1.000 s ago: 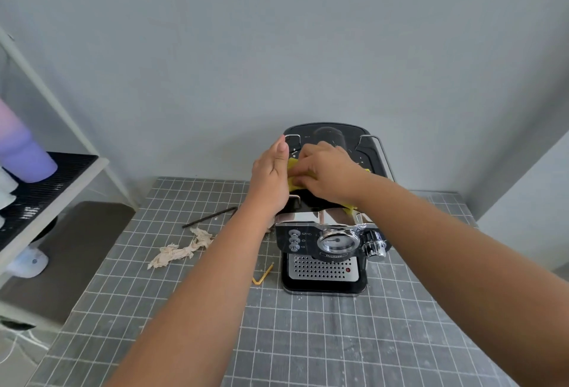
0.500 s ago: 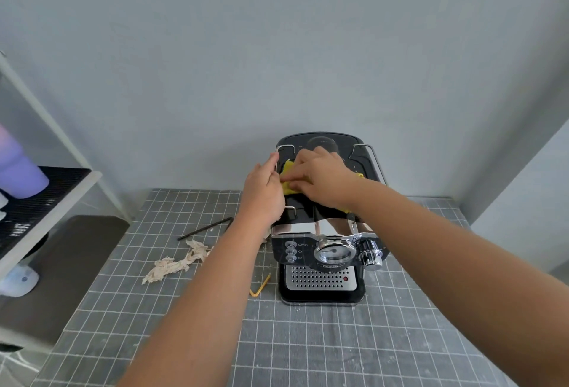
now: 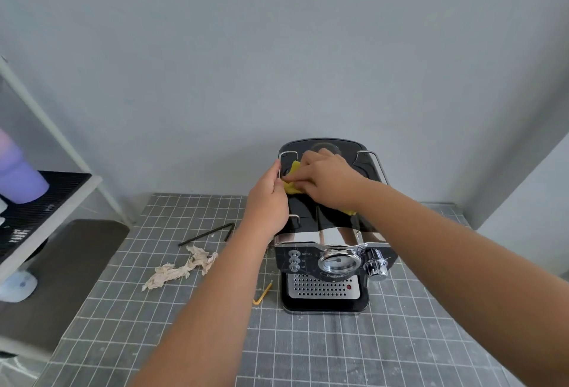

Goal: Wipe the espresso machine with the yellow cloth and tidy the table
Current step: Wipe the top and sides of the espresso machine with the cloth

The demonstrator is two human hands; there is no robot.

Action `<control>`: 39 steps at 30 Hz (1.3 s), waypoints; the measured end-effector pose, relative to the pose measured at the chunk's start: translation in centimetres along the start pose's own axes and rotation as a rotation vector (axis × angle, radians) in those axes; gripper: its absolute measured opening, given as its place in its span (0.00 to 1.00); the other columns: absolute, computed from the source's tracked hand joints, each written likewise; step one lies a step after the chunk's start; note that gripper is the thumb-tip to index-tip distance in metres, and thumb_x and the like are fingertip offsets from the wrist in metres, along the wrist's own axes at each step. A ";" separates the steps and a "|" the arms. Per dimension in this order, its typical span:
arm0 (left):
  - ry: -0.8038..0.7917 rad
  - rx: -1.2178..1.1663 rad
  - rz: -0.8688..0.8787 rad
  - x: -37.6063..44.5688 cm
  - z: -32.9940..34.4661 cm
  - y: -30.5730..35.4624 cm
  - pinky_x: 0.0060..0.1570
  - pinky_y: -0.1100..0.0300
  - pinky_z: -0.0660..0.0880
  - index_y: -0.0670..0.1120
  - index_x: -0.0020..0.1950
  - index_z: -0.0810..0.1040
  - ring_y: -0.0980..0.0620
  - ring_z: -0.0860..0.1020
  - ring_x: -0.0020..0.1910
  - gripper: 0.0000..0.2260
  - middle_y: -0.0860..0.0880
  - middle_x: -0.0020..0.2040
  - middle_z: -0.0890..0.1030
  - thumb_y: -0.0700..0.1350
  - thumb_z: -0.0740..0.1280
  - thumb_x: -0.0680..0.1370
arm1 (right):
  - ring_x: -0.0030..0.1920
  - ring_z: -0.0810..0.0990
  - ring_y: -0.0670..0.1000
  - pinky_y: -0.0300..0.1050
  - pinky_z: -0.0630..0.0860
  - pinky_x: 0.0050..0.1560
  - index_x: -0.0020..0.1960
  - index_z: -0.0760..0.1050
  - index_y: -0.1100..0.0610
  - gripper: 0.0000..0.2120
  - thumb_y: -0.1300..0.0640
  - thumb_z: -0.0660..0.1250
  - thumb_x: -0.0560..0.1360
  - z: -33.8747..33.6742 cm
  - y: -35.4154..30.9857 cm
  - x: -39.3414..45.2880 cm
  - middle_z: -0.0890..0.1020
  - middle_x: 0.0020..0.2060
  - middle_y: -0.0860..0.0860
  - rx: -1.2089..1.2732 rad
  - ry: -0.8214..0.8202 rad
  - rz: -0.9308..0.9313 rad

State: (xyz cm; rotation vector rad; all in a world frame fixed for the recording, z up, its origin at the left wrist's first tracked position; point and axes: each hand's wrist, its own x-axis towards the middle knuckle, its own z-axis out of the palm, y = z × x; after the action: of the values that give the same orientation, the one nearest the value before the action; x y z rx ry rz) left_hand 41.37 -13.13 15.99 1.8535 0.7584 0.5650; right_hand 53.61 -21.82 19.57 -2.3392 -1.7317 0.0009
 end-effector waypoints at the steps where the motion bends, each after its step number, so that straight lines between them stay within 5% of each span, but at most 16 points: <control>1: 0.000 0.004 0.000 0.0 0.0 0.1 0.71 0.63 0.58 0.50 0.78 0.62 0.53 0.64 0.75 0.21 0.51 0.77 0.65 0.42 0.51 0.84 | 0.51 0.67 0.52 0.50 0.67 0.58 0.63 0.76 0.40 0.14 0.49 0.59 0.79 -0.1 0.4 -0.2 0.75 0.52 0.50 0.018 -0.007 -0.008; 7: -0.004 -0.011 0.002 0.0 0.1 -0.3 0.69 0.65 0.56 0.50 0.78 0.60 0.55 0.60 0.77 0.21 0.52 0.78 0.62 0.43 0.51 0.85 | 0.60 0.70 0.56 0.51 0.68 0.59 0.63 0.75 0.40 0.15 0.47 0.56 0.80 0.3 0.2 3.2 0.75 0.55 0.52 -0.069 0.048 0.175; 15: 0.032 -0.037 0.007 -0.3 0.1 0.0 0.72 0.62 0.59 0.49 0.77 0.64 0.54 0.64 0.75 0.20 0.51 0.76 0.66 0.42 0.52 0.85 | 0.53 0.70 0.55 0.52 0.68 0.57 0.62 0.76 0.39 0.14 0.49 0.60 0.79 -0.2 0.6 0.1 0.74 0.49 0.49 0.031 -0.040 -0.082; 22: 0.044 -0.029 -0.007 -0.4 0.1 0.1 0.64 0.67 0.59 0.50 0.77 0.64 0.54 0.64 0.74 0.20 0.52 0.76 0.66 0.44 0.52 0.85 | 0.59 0.73 0.57 0.50 0.69 0.61 0.59 0.80 0.48 0.13 0.52 0.61 0.78 0.1 0.6 3.4 0.77 0.55 0.54 0.072 0.085 0.160; 25: 0.051 -0.041 -0.012 -0.5 0.1 0.1 0.67 0.66 0.59 0.50 0.77 0.64 0.53 0.64 0.74 0.19 0.51 0.76 0.67 0.43 0.52 0.85 | 0.56 0.76 0.55 0.50 0.70 0.58 0.55 0.83 0.53 0.11 0.55 0.64 0.77 -0.1 -0.5 2.5 0.79 0.52 0.56 0.115 0.038 0.037; 29: 0.045 -0.010 0.002 -0.6 0.0 0.3 0.72 0.61 0.59 0.49 0.77 0.64 0.53 0.64 0.75 0.20 0.50 0.76 0.66 0.43 0.52 0.85 | 0.49 0.73 0.47 0.38 0.66 0.53 0.53 0.83 0.51 0.09 0.57 0.70 0.74 -0.7 0.3 -1.6 0.79 0.47 0.49 0.263 -0.004 -0.149; 32: 0.041 0.016 0.011 -0.7 -0.1 0.5 0.73 0.59 0.59 0.49 0.77 0.64 0.53 0.64 0.75 0.20 0.51 0.76 0.66 0.43 0.52 0.85 | 0.52 0.73 0.46 0.39 0.66 0.57 0.53 0.82 0.45 0.09 0.54 0.70 0.74 -0.6 2.1 -2.9 0.76 0.47 0.45 0.343 0.020 -0.064; 39: 0.024 0.217 0.042 -0.6 -0.2 1.0 0.68 0.57 0.63 0.49 0.76 0.64 0.46 0.66 0.73 0.20 0.45 0.71 0.71 0.40 0.50 0.84 | 0.63 0.68 0.57 0.50 0.65 0.66 0.59 0.77 0.50 0.12 0.57 0.62 0.78 0.3 2.6 1.4 0.72 0.55 0.51 0.331 0.190 0.292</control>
State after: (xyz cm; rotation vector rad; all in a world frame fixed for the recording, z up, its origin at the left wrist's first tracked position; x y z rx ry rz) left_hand 41.05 -13.69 16.98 2.0698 0.8246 0.5497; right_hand 56.48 -21.19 18.97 -2.2367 -1.1900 0.1033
